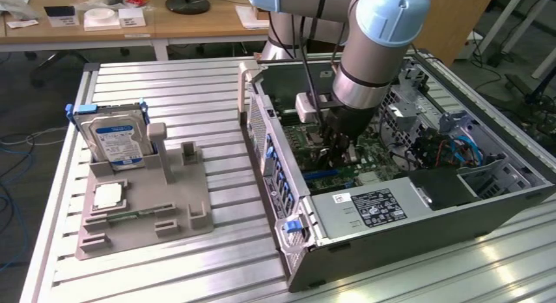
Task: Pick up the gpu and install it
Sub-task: 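Insert the gpu into the slot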
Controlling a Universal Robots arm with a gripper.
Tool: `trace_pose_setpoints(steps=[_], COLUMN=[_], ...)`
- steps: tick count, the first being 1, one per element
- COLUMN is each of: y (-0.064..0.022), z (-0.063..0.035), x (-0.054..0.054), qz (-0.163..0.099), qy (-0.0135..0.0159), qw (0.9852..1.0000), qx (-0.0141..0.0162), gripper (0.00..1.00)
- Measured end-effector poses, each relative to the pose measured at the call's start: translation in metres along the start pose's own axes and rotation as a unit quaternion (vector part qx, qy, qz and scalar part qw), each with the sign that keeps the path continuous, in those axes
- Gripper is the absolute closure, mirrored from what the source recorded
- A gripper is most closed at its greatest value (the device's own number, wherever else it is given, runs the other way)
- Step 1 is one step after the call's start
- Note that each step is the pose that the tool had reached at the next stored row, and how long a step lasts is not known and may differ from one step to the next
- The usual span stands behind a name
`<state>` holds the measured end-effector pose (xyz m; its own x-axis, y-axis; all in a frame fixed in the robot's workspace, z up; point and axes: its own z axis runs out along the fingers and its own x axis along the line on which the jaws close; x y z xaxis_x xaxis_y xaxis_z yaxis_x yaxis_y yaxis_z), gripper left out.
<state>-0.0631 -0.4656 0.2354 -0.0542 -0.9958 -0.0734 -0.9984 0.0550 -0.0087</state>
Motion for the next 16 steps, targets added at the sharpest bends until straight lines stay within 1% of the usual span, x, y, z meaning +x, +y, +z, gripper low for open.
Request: trace_pose_setpoints(steps=[16], y=[0.0024], z=[0.0014], x=[0.0003], qz=[0.000], qy=[0.0000], qw=[1.0000], qx=[-0.0001], gripper=[0.72])
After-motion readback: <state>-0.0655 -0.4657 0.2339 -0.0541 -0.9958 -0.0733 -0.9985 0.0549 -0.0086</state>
